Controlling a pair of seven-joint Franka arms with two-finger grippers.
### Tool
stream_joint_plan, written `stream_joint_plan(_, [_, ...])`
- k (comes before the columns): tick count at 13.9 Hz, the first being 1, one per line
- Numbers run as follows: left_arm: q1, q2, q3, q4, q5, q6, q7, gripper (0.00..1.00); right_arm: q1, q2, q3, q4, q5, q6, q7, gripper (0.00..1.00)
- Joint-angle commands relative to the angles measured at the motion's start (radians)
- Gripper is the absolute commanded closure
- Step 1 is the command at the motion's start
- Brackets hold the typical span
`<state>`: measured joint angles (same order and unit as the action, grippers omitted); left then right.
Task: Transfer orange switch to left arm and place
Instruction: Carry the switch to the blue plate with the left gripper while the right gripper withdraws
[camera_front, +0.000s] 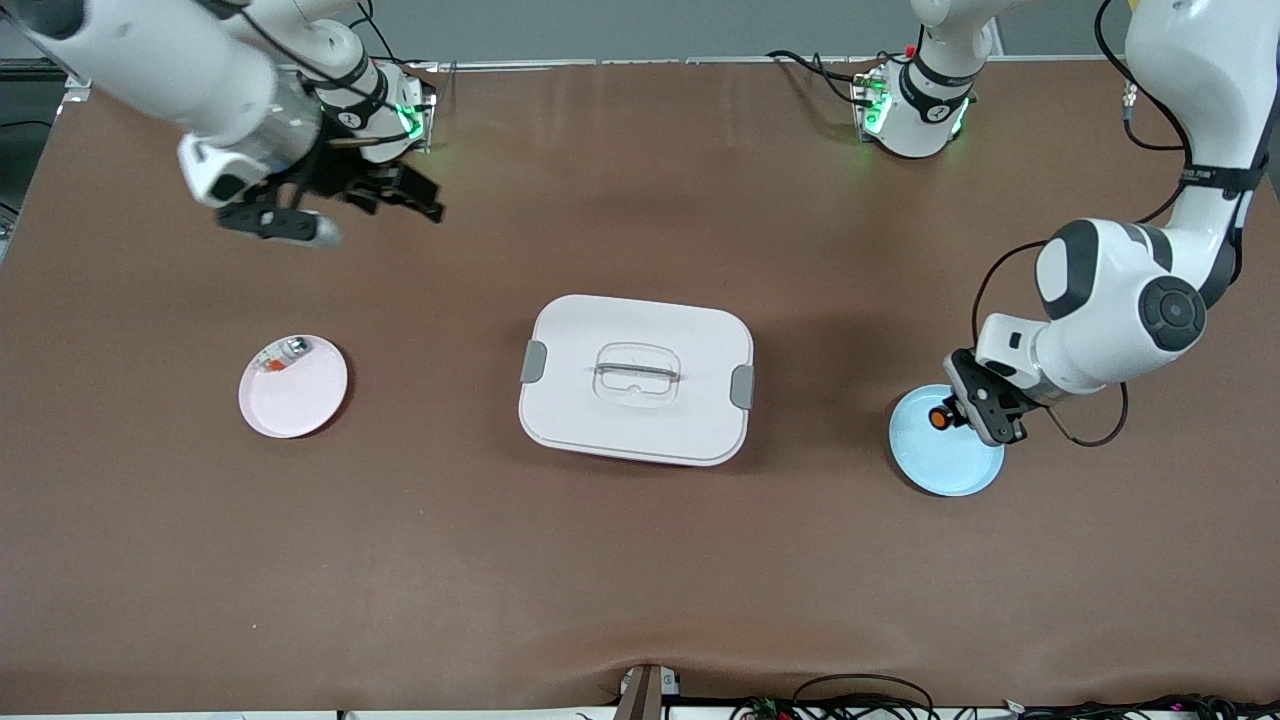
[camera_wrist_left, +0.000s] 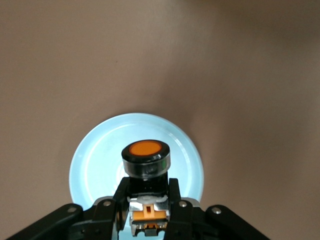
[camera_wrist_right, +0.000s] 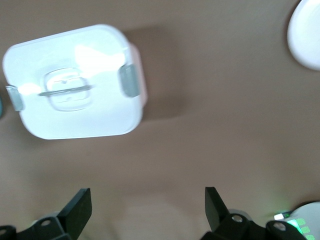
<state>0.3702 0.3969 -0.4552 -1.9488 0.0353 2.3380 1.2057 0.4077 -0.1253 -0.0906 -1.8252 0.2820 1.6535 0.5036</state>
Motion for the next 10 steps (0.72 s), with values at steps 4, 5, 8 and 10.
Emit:
stream_joint_plan(4, [0.052,0.083,-0.01,0.016,0.259,0.082,0.129,1.0,-0.228,-0.03,0.019,-0.011,-0.116,-0.049,-0.371,0.0])
stream_joint_plan(5, [0.056,0.103,-0.01,0.018,0.312,0.098,0.127,1.0,-0.266,-0.027,0.019,-0.005,-0.135,-0.049,-0.414,0.0])
stream_joint_plan(8, [0.059,0.117,-0.011,0.01,0.334,0.119,0.127,1.0,-0.337,-0.019,0.019,0.036,-0.19,-0.049,-0.477,0.0])
stream_joint_plan(10, [0.056,0.118,-0.016,0.005,0.337,0.122,0.133,1.0,-0.354,-0.01,0.019,0.067,-0.22,-0.057,-0.478,0.0])
